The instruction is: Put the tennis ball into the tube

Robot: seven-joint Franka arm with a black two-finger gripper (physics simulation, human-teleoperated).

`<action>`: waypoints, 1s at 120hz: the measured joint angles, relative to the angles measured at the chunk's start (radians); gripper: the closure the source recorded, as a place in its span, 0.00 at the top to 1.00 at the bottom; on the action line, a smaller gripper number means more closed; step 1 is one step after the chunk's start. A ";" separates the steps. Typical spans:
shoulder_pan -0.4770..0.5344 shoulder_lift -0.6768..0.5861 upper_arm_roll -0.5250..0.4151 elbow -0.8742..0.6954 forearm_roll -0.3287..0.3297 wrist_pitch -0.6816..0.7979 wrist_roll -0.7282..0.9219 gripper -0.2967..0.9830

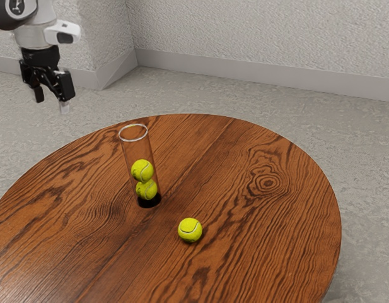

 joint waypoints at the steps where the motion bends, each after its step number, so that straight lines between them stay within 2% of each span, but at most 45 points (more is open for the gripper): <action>1: -0.001 0.000 0.000 0.000 0.000 -0.001 0.004 0.77; 18: -0.012 -0.002 0.001 -0.012 0.003 -0.008 0.065 0.77; 28: -0.060 -0.001 0.003 -0.029 -0.004 -0.006 0.080 0.77; 43: -0.144 0.005 0.002 -0.109 -0.104 0.038 0.023 0.77; 53: -0.182 0.024 0.000 -0.169 -0.147 0.086 -0.022 0.77; 93: -0.344 0.200 -0.003 -0.300 -0.190 0.292 -0.153 0.77; 120: -0.344 0.335 -0.018 -0.300 -0.238 0.457 -0.207 0.77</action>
